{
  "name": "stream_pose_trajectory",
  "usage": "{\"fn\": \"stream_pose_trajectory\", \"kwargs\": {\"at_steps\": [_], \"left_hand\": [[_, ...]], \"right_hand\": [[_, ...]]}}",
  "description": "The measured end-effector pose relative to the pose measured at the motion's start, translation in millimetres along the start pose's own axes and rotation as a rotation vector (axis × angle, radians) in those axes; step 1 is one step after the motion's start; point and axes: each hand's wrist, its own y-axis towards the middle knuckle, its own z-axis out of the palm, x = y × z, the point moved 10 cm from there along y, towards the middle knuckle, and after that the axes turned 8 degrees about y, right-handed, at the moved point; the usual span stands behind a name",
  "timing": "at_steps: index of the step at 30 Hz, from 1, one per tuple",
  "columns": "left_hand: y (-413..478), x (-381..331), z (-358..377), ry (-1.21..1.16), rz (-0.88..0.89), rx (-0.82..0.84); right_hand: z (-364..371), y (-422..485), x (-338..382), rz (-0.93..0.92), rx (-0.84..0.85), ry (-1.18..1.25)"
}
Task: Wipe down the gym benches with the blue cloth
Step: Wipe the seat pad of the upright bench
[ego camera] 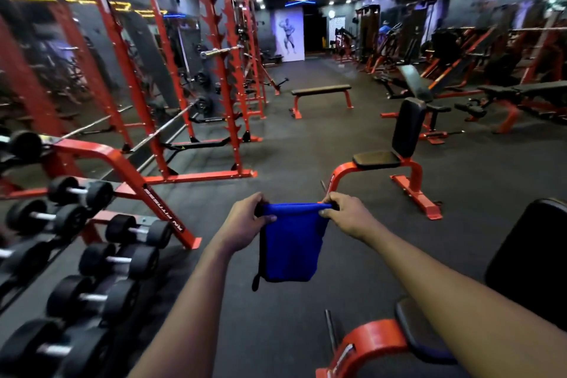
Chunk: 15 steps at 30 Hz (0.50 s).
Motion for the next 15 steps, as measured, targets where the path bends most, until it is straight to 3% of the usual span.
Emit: {"fn": "stream_pose_trajectory", "kwargs": {"at_steps": [8,15], "left_hand": [[88,97,-24,-0.022,0.030,0.043],[208,149,21,-0.123,0.024,0.124]], "right_hand": [[66,107,16,0.055,-0.103,0.082],[60,221,-20,0.118,-0.234,0.116]]}}
